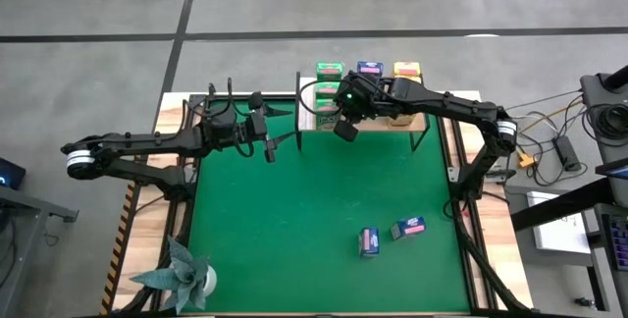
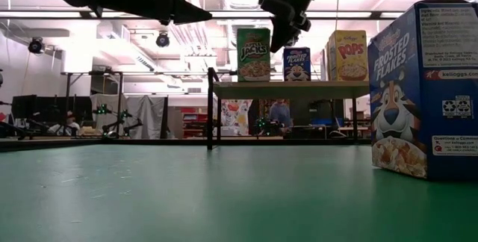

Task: Stack cereal on shelf
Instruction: Put the green cereal box on the shelf aligned with the other green cereal box, then put the left blue cereal box on the shelf aligned with the other blue cereal box

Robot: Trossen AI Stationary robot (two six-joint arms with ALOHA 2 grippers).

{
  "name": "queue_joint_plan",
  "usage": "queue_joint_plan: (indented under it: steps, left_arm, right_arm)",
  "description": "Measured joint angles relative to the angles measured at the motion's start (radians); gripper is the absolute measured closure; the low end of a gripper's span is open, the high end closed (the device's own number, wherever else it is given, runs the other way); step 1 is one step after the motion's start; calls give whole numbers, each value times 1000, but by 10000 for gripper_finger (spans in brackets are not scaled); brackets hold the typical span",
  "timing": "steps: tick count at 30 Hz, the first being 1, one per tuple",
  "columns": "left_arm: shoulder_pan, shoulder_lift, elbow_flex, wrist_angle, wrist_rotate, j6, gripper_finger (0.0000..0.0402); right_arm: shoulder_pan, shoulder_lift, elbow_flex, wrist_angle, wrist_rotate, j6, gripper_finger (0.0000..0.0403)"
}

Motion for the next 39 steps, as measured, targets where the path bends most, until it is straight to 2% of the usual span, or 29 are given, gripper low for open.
queue_joint_plan:
  steps: [8,14,23,27,39]
  left_arm:
    - [0,0,0,0,0,0,168]
    - [0,0,0,0,0,0,168]
    - [0,0,0,2,0,-1,168]
    - [-1,0,0,2,0,-4,168]
    - [-1,0,0,7,0,-9,168]
  right_arm:
    - [2,-14,2,-11,0,0,390]
    - [24,-30,59,-64,4,30,390]
    - [177,-31,157,-106,0,111,390]
    - [268,-32,190,-143,-35,242,390]
    - [481,-9,183,-156,-249,777,390]
